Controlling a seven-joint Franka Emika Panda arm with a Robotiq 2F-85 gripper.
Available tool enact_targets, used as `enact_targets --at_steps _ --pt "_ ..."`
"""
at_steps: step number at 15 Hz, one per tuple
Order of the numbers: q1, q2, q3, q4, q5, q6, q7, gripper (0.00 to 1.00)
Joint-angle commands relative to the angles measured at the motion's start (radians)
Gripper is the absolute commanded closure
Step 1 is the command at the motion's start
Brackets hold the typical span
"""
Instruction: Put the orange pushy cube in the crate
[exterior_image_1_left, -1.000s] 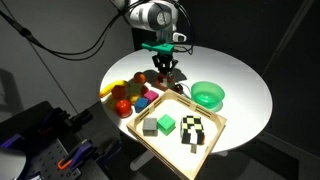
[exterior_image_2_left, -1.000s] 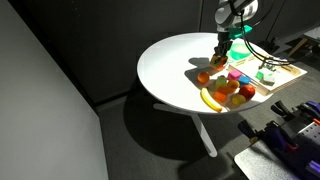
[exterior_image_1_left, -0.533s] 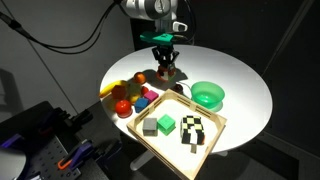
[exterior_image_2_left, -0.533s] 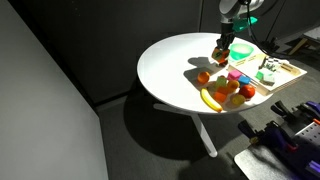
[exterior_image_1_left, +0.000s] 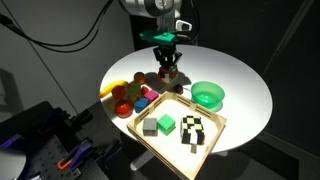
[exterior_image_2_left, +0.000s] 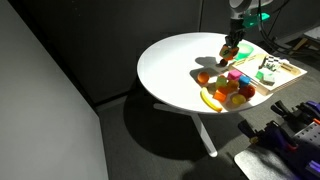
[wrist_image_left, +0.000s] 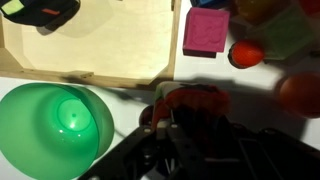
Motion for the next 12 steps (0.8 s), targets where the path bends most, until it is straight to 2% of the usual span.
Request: enact_targets --at_steps 1,12 --pt "-0.028 -0.073 -0.008 -0.082 0.031 0.01 -0.022 0.92" --pt "-0.06 -0.181 -0.046 -0.232 0.064 0.063 -0.014 0.92"
